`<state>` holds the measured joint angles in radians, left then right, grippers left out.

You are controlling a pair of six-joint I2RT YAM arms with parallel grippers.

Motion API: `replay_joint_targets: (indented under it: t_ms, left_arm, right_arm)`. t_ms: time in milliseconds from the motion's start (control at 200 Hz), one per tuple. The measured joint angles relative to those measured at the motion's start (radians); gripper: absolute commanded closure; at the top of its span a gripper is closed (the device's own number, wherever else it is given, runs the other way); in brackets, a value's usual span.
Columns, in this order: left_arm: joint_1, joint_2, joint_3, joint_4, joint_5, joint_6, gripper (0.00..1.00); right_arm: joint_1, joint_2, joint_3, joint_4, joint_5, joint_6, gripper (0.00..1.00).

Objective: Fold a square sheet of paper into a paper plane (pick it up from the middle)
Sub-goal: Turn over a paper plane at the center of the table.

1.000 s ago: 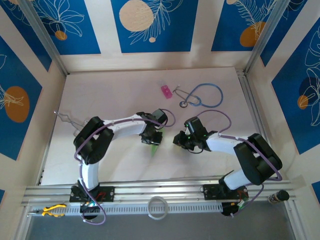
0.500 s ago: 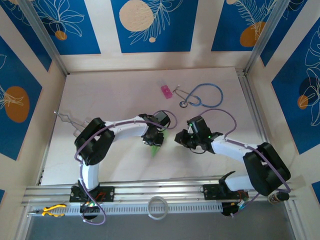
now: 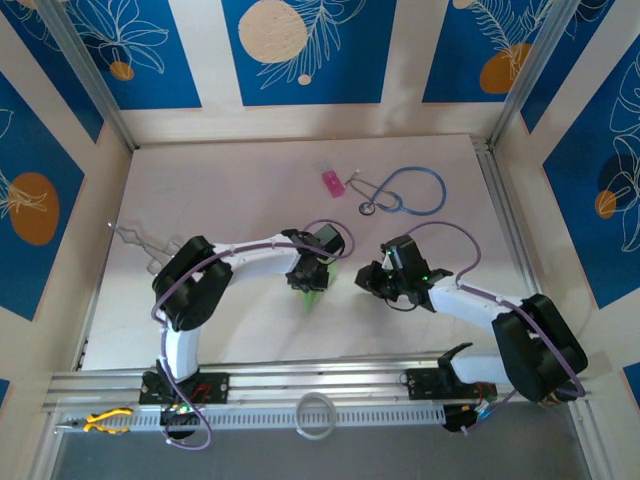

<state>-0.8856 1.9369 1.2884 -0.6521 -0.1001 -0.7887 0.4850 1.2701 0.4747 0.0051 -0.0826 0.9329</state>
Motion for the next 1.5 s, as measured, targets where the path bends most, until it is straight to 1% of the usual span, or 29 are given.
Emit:
replay_joint_targets:
  t_ms: [345, 465, 745, 875, 1150, 1501]
  left_arm:
    - [-0.025, 0.044, 0.061, -0.058, -0.064, -0.122, 0.66]
    - [-0.027, 0.064, 0.09, -0.087, -0.081, -0.146, 0.66]
    - [-0.029, 0.092, 0.133, -0.121, -0.097, -0.157, 0.66]
    - [-0.029, 0.101, 0.147, -0.131, -0.108, -0.161, 0.64]
    - [-0.029, 0.123, 0.179, -0.15, -0.122, -0.183, 0.63]
    - [-0.029, 0.119, 0.18, -0.149, -0.134, -0.202, 0.64]
  right_arm:
    - [-0.054, -0.051, -0.028, -0.011, -0.052, -0.019, 0.79]
    - [-0.079, -0.072, -0.03, -0.023, -0.071, -0.035, 0.79]
    - [-0.132, -0.094, -0.035, -0.04, -0.118, -0.068, 0.78]
    - [-0.137, -0.106, -0.05, -0.047, -0.129, -0.068, 0.78]
    - [-0.141, -0.131, -0.065, -0.051, -0.131, -0.068, 0.78]
    - [-0.16, -0.135, -0.064, -0.07, -0.132, -0.077, 0.77]
